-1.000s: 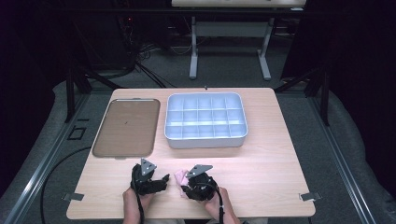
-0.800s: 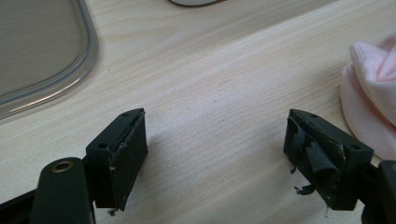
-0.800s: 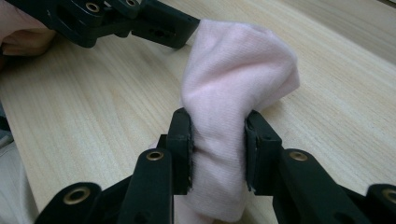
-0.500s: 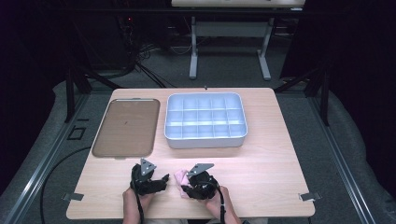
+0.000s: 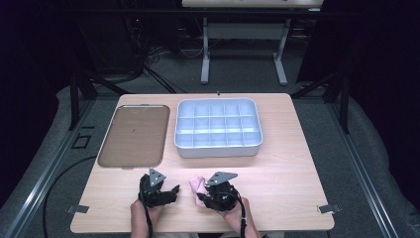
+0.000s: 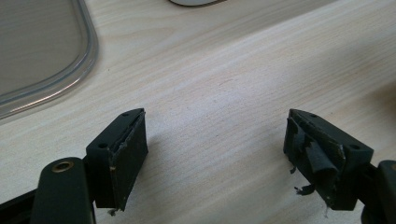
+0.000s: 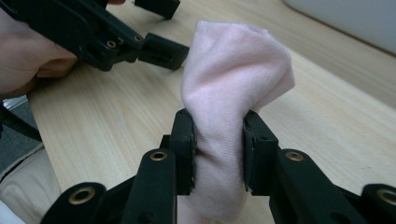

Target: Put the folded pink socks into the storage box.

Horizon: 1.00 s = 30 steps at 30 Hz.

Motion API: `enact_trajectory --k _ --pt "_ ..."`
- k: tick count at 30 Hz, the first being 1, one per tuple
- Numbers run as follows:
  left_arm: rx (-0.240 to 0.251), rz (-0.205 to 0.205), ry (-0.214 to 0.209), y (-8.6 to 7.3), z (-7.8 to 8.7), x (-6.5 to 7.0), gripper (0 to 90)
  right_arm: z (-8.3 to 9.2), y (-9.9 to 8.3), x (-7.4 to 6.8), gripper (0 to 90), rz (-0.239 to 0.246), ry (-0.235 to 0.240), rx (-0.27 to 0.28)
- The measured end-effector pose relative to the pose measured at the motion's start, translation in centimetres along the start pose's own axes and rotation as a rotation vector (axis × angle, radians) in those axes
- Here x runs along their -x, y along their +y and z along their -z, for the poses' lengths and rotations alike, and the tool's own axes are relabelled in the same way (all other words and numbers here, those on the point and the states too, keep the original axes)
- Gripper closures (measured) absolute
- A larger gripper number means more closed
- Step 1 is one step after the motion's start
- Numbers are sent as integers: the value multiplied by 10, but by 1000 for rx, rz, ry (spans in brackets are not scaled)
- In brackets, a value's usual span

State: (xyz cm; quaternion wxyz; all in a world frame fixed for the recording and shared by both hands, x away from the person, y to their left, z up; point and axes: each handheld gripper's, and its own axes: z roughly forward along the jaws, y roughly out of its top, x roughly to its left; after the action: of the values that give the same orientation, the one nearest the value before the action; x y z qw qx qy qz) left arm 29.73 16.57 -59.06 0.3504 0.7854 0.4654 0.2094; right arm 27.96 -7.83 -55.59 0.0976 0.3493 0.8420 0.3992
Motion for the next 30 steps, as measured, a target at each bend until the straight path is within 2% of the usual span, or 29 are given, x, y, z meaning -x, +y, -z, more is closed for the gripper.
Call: enact_trajectory --k 4,5,6,17,26,30 --pt "0 0 0 0 0 0 215 7 0 6 699 -10 -20 30" --pt "1 -1 1 0 0 0 215 10 1 10 699 -10 9 11" --pt "1 -1 1 0 0 0 215 11 1 12 699 -16 7 13" --pt "1 -1 1 0 0 0 214 24 -1 28 698 -48 -51 34" --pt "0 1 0 0 0 0 214 31 -3 37 698 -44 -96 34" --pt "1 1 0 0 0 0 214 34 -5 42 697 -57 -102 35"
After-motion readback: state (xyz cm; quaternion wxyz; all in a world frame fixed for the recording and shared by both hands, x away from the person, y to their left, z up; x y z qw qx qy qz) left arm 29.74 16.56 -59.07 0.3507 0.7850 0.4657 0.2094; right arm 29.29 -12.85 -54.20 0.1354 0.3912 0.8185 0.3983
